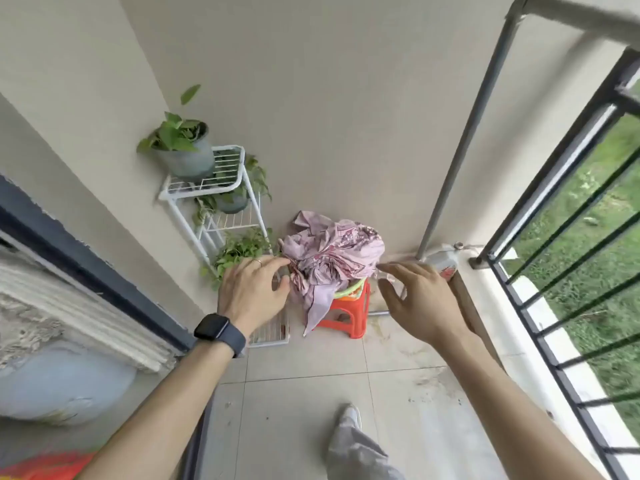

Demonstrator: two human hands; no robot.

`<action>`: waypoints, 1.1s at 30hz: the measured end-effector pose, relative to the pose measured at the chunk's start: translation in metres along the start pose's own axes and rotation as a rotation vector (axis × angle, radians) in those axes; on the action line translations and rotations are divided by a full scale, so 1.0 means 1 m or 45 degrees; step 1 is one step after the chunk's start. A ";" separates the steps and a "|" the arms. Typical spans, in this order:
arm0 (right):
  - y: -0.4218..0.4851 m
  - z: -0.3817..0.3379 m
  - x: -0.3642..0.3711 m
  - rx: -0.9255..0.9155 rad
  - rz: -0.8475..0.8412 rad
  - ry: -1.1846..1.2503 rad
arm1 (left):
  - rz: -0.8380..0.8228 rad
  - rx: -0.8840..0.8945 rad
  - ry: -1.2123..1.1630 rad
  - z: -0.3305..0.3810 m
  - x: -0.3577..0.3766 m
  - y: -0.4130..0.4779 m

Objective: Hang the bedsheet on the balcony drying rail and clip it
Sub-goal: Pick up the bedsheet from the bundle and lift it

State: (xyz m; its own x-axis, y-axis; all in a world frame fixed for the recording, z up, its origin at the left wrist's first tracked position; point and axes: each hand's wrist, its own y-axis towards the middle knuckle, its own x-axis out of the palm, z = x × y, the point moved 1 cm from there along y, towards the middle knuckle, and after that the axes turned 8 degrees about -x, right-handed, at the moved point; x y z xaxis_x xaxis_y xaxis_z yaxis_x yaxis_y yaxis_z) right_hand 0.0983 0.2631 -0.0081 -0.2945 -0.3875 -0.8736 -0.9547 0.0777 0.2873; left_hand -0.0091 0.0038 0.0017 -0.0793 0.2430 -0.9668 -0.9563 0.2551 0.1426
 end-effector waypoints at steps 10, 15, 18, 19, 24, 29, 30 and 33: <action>0.145 0.062 0.094 0.127 -0.204 0.038 | -0.278 -0.072 0.049 -0.016 0.096 0.161; 0.194 0.081 0.149 0.272 -0.320 0.048 | -0.513 0.010 0.025 -0.022 0.162 0.233; 0.207 0.090 0.183 0.400 -0.396 0.104 | -0.689 0.022 0.022 -0.024 0.201 0.268; 0.211 0.095 0.194 0.438 -0.446 0.125 | -0.744 0.015 0.020 -0.026 0.217 0.278; 0.229 0.132 0.248 0.646 -0.863 0.211 | -0.972 -0.080 -0.054 -0.043 0.314 0.311; 0.256 0.189 0.321 0.764 -0.977 0.246 | -0.971 -0.114 -0.015 -0.026 0.358 0.360; 0.261 0.202 0.337 0.759 -0.971 0.221 | -0.955 -0.108 0.028 -0.025 0.371 0.367; 0.271 0.229 0.382 0.685 -0.958 0.085 | -0.978 -0.026 0.272 -0.024 0.420 0.372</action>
State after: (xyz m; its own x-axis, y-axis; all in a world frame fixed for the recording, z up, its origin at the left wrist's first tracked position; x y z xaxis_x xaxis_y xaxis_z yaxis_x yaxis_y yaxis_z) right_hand -0.2828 0.3467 -0.3545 0.3982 -0.5595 -0.7269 -0.7897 0.1940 -0.5820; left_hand -0.4048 0.1785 -0.3567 0.5539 -0.1790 -0.8131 -0.7702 0.2608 -0.5821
